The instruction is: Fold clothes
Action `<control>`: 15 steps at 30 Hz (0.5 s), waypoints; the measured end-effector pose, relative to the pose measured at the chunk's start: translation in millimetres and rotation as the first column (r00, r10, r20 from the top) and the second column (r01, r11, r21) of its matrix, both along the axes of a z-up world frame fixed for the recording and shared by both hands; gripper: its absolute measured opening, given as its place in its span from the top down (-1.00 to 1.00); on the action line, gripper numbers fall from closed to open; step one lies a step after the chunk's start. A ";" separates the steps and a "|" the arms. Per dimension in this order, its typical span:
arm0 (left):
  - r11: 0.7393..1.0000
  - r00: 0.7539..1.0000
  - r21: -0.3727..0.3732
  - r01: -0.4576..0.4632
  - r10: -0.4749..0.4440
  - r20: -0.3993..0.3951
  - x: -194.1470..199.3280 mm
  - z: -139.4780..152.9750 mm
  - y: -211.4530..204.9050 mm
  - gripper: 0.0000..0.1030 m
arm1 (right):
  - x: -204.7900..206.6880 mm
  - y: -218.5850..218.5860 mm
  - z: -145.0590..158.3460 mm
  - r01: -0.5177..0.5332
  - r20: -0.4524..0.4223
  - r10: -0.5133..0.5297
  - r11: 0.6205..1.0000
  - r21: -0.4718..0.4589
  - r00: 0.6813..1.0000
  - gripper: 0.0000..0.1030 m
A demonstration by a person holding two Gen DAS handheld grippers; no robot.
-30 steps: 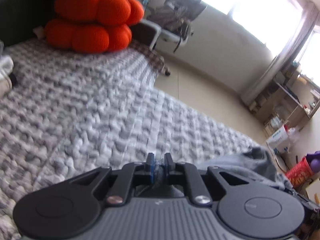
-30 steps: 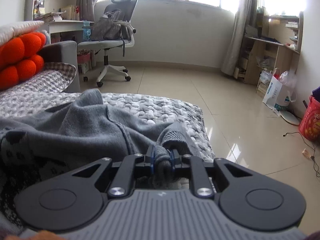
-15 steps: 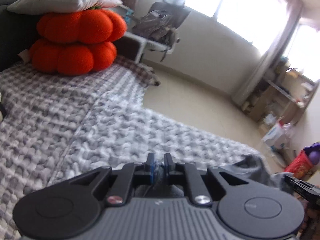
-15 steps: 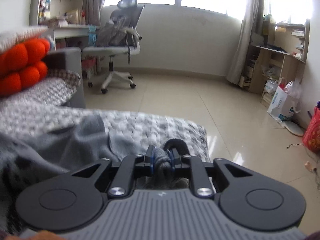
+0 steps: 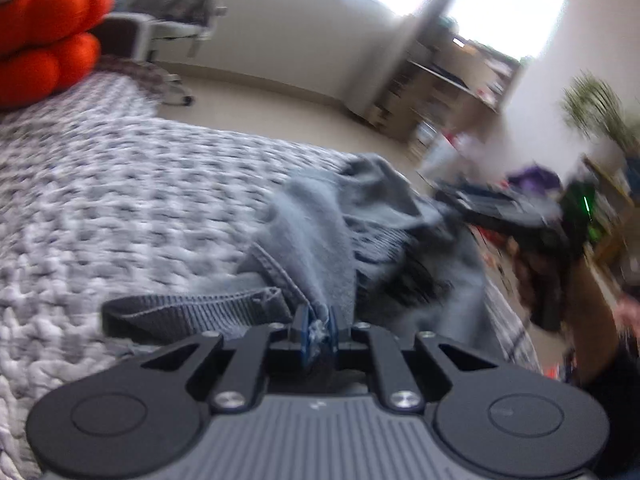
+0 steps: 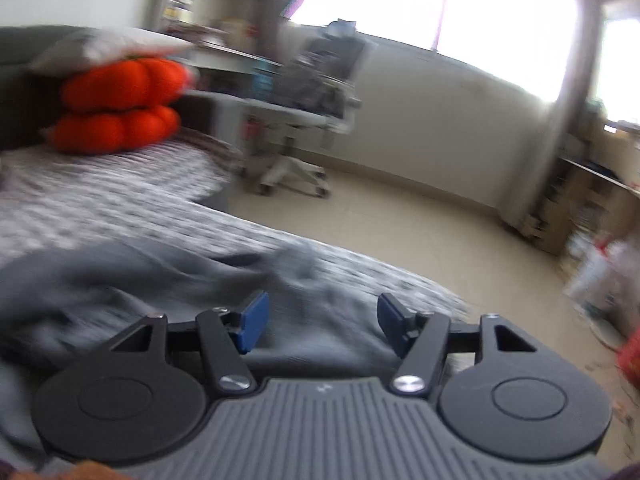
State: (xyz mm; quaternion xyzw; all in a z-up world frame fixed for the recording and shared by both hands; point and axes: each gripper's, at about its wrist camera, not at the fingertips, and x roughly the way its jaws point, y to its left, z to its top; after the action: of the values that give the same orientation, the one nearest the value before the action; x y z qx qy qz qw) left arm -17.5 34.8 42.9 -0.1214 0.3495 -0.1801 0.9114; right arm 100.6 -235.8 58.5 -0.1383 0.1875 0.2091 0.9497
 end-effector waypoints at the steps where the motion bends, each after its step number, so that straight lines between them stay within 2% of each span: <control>1: 1.000 1.000 -0.001 0.030 -0.030 0.003 -0.5 0.8 -6.8 0.80 | -4.1 9.0 4.5 -0.055 -0.012 0.056 0.998 0.019 0.998 -0.25; 4: 0.994 0.995 -0.022 0.103 -0.103 -0.002 1.4 0.0 -25.0 0.80 | -13.7 35.4 12.5 -0.193 -0.057 0.197 0.979 0.072 0.979 -0.25; 7: 0.984 0.985 -0.057 0.171 -0.173 -0.026 5.1 -6.4 -40.1 0.90 | -12.9 62.8 12.2 -0.274 -0.098 0.280 0.959 0.068 0.955 -0.25; 10: 0.980 0.980 -0.053 0.191 -0.193 -0.043 5.3 -12.7 -51.1 0.90 | -1.4 88.2 5.1 -0.319 -0.159 0.324 0.946 0.055 0.933 -0.28; 12: 0.981 0.981 -0.066 0.184 -0.187 -0.044 6.3 -13.5 -48.8 0.90 | 9.1 100.5 -6.2 -0.329 -0.231 0.332 0.943 0.053 0.915 -0.28; 13: 0.981 0.983 -0.077 0.175 -0.179 -0.039 5.9 -11.8 -44.8 0.90 | 10.2 107.4 -14.3 -0.338 -0.268 0.335 0.941 0.036 0.903 0.07; 14: 0.982 0.985 -0.088 0.165 -0.168 -0.026 4.3 -8.5 -38.9 0.89 | 9.6 111.1 -20.9 -0.332 -0.286 0.320 0.943 0.010 0.903 0.75; 15: 0.983 0.988 -0.103 0.154 -0.156 -0.012 1.8 -4.6 -30.5 0.89 | 7.9 111.8 -26.6 -0.318 -0.297 0.300 0.948 -0.013 0.907 0.86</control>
State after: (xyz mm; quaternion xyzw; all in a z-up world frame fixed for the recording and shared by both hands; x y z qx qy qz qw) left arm -15.7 4.3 38.3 -0.1418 0.3573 -0.2667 0.8838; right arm 108.6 -123.9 31.9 -0.1630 0.3073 0.3689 0.8619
